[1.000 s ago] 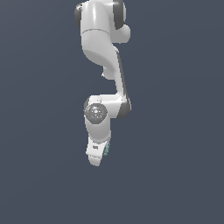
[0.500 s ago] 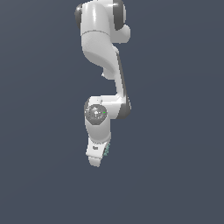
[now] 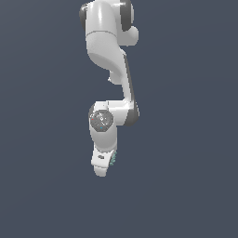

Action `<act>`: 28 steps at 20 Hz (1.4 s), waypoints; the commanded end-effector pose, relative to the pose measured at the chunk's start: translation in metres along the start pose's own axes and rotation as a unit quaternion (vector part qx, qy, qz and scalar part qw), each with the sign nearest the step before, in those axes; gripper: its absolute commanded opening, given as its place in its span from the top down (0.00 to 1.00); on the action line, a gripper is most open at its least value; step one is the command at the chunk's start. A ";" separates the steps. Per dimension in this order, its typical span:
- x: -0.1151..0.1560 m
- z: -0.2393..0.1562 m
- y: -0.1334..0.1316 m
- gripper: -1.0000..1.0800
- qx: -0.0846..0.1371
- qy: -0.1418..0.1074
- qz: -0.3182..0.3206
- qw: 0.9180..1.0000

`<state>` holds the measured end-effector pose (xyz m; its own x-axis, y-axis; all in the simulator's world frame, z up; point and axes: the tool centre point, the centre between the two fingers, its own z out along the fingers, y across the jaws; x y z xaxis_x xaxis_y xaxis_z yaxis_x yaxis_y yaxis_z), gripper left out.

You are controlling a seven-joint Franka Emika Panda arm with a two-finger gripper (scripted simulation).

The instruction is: Pick up the object and move it to a goal position.

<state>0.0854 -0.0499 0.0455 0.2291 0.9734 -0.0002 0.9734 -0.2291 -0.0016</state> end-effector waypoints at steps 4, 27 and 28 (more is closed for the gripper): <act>-0.003 -0.027 0.004 1.00 -0.001 0.000 0.000 1.000; -0.025 -0.233 0.034 1.00 -0.001 0.001 0.000 1.000; -0.026 -0.237 0.035 1.00 -0.001 0.001 0.000 1.000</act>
<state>0.1129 -0.0817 0.2750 0.2290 0.9734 0.0010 0.9734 -0.2290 0.0015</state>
